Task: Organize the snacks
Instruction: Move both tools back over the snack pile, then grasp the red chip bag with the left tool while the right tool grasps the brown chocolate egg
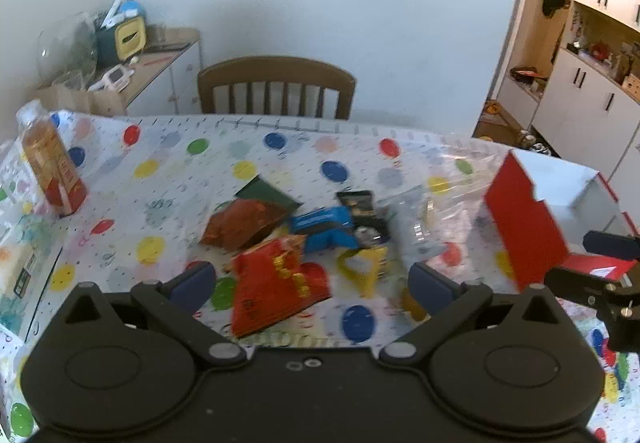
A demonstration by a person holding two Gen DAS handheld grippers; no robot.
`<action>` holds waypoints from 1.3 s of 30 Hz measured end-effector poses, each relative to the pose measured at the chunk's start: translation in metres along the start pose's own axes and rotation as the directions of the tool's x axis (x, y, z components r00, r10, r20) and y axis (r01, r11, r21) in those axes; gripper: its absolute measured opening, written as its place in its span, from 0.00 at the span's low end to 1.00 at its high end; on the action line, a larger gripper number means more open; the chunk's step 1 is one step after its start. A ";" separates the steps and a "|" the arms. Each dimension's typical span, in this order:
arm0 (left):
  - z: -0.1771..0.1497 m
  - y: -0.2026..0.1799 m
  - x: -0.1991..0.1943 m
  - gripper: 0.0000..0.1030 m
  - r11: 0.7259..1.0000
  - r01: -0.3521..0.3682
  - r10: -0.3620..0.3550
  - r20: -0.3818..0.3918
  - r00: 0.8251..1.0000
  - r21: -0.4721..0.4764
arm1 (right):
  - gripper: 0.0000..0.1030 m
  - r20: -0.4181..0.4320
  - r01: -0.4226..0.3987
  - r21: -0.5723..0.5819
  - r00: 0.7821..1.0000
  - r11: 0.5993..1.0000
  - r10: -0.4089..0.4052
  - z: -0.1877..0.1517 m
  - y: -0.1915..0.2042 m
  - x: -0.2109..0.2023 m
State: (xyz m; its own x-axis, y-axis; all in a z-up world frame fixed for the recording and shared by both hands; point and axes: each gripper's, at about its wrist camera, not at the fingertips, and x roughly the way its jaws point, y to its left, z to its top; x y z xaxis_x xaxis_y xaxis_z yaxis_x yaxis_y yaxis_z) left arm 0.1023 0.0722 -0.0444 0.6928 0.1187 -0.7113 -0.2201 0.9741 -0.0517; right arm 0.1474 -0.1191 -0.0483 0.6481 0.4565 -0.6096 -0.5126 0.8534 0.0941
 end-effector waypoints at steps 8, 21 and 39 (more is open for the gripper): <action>-0.001 0.032 0.035 0.99 0.999 -0.019 0.017 -0.052 0.999 -0.028 | 0.84 -0.060 0.002 0.020 0.998 1.000 -0.001 -0.011 0.014 0.042; 0.005 0.056 0.110 0.97 0.991 -0.041 0.014 -0.202 0.979 -0.130 | 0.84 -0.191 0.057 0.094 0.981 0.994 -0.039 -0.029 0.007 0.119; 0.003 0.061 0.155 0.80 0.964 -0.018 -0.066 -0.305 0.950 -0.265 | 0.64 -0.280 0.077 0.136 0.959 0.988 -0.036 -0.037 0.006 0.167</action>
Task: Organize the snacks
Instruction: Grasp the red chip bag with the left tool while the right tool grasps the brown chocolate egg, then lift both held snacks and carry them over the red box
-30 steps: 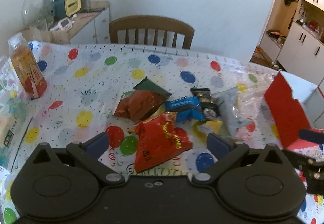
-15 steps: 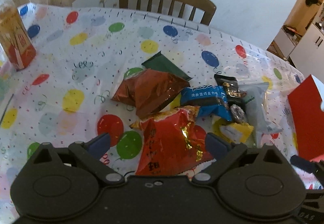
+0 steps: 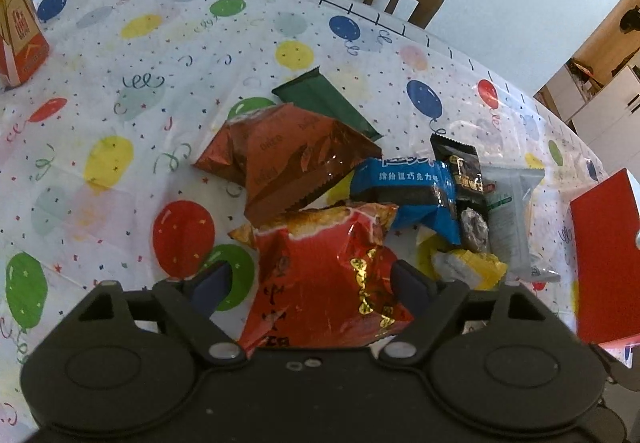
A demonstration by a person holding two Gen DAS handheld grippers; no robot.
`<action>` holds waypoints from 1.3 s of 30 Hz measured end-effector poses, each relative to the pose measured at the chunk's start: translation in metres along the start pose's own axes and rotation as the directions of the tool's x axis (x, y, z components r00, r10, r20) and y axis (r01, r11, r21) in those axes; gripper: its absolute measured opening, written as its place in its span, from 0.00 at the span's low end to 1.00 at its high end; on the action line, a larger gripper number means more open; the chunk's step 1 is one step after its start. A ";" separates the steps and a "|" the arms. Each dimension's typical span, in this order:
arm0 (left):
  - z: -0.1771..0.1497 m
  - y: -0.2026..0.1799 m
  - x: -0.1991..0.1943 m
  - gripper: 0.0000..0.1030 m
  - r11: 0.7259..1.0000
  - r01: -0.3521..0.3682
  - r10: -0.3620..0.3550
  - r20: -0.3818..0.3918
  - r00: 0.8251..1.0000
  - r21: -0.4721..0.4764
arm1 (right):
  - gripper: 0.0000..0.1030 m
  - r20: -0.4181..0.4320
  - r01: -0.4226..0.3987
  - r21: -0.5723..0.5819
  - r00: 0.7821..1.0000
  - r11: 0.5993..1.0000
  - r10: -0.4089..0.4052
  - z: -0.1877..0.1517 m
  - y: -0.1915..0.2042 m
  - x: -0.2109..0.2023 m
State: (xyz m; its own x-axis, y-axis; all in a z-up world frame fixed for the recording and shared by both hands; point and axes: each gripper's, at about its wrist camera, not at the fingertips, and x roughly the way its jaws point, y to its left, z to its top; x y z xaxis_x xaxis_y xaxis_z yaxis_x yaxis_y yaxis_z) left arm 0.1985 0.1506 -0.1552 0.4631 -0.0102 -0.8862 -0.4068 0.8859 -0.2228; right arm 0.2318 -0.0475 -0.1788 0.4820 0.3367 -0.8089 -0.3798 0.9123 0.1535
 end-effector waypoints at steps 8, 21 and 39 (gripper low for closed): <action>0.001 -0.002 0.001 0.64 1.000 0.020 -0.020 -0.009 1.000 -0.006 | 0.59 0.005 0.013 -0.015 1.000 1.000 -0.013 -0.002 0.002 -0.001; -0.010 0.004 -0.008 0.57 0.999 0.026 -0.026 -0.007 1.000 -0.018 | 0.45 0.011 0.007 -0.031 1.000 0.999 -0.007 -0.009 0.004 -0.015; -0.044 -0.015 -0.058 0.57 0.996 0.074 -0.076 0.032 0.997 0.051 | 0.45 0.076 -0.031 -0.041 0.997 0.999 0.034 -0.024 0.001 -0.085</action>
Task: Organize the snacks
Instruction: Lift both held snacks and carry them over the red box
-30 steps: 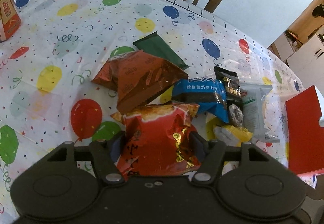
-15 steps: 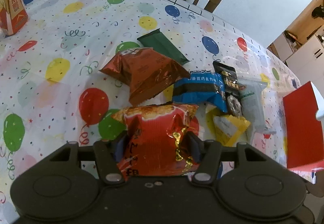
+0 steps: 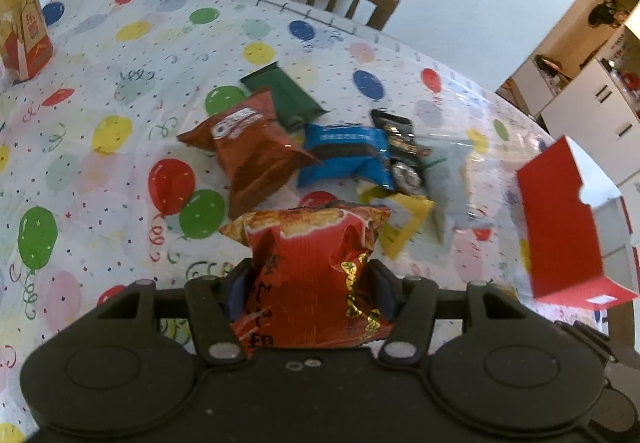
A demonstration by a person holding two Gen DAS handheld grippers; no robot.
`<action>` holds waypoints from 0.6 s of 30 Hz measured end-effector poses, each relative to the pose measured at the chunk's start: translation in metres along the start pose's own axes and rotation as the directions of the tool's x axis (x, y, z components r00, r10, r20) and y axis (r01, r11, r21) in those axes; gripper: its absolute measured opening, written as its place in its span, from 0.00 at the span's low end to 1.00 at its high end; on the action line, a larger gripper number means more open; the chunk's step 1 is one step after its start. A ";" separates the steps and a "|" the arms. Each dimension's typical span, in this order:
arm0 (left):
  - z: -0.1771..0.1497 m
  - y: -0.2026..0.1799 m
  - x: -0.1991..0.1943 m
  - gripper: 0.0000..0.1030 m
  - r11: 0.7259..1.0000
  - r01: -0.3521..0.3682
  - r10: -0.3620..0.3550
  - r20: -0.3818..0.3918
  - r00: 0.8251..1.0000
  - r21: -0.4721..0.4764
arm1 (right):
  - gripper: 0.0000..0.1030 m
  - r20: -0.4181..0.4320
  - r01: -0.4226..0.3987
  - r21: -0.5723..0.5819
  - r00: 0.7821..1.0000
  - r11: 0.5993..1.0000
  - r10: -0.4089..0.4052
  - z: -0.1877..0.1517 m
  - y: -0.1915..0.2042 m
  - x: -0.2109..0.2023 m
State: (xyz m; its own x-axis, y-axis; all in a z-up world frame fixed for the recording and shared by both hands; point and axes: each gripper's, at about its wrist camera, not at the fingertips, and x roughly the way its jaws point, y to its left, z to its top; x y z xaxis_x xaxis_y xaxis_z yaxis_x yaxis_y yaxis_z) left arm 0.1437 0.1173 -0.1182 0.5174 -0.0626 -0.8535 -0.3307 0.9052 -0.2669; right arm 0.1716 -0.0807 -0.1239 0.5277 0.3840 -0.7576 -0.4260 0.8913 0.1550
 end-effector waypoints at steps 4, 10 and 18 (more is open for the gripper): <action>-0.004 -0.014 -0.014 0.57 0.999 0.019 -0.019 0.010 1.000 0.027 | 0.45 0.022 -0.005 -0.009 1.000 1.000 0.005 0.002 -0.004 -0.023; -0.008 -0.042 -0.034 0.57 0.996 0.056 -0.058 0.029 0.998 0.072 | 0.45 0.061 -0.013 -0.020 0.998 1.000 0.014 0.006 -0.016 -0.060; -0.011 -0.092 -0.056 0.57 0.982 0.094 -0.106 0.065 0.992 0.165 | 0.45 0.122 0.008 -0.028 0.992 1.000 -0.004 0.013 -0.040 -0.100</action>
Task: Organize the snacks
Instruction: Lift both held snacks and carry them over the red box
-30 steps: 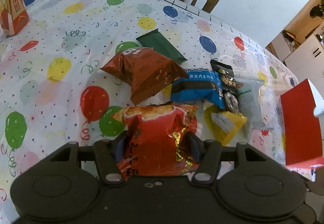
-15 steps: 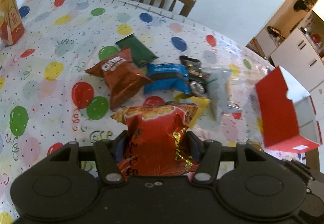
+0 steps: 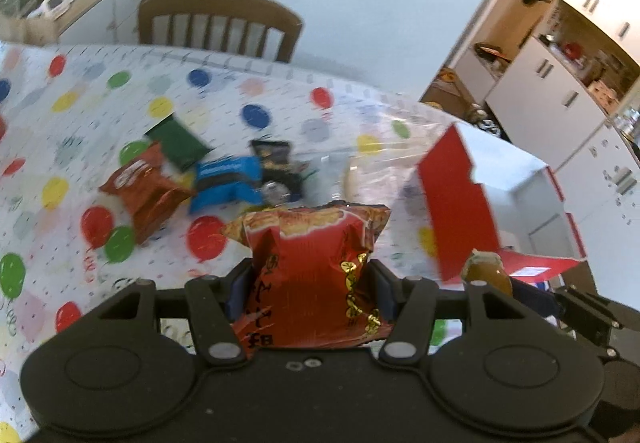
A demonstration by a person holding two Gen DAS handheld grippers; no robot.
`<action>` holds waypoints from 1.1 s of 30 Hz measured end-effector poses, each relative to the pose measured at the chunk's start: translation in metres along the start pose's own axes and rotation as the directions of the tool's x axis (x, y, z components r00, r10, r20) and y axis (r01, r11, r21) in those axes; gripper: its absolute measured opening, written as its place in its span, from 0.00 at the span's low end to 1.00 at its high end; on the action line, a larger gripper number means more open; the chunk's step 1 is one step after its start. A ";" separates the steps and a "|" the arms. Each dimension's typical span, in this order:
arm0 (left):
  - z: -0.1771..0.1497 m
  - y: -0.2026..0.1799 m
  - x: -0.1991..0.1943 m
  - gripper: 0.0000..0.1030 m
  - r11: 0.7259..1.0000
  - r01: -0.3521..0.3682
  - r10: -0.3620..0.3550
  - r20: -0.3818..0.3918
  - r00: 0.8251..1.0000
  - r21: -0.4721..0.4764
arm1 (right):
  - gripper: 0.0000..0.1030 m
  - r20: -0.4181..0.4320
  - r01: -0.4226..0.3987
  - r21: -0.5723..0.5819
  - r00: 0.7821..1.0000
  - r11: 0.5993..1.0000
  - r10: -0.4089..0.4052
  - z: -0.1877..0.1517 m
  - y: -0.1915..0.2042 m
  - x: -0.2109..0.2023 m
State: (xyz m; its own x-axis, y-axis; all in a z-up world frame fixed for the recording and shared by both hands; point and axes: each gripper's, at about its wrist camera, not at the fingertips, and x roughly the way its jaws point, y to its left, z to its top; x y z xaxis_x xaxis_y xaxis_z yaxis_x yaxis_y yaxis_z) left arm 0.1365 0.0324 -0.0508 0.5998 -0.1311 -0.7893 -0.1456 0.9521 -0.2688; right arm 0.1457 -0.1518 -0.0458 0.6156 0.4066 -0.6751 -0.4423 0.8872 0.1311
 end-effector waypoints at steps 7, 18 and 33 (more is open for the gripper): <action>0.007 -0.047 -0.006 0.57 0.998 0.022 -0.024 0.029 0.999 0.060 | 0.45 0.050 0.026 -0.002 0.998 1.000 -0.026 0.009 -0.034 -0.026; 0.019 -0.127 0.000 0.57 0.986 0.032 -0.042 0.058 0.997 0.163 | 0.45 0.101 0.092 0.007 0.991 0.996 -0.093 0.014 -0.096 -0.052; 0.040 -0.218 0.035 0.57 0.969 0.003 -0.020 0.066 0.998 0.246 | 0.45 0.115 0.157 0.011 0.981 0.988 -0.157 0.017 -0.191 -0.064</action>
State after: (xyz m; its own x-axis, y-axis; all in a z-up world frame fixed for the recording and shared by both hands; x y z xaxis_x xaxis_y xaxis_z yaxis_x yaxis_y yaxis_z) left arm 0.2205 -0.1688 0.0024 0.6533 -0.1319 -0.7455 0.0543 0.9903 -0.1277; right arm 0.2017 -0.3440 -0.0154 0.7486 0.2846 -0.5989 -0.3331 0.9424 0.0314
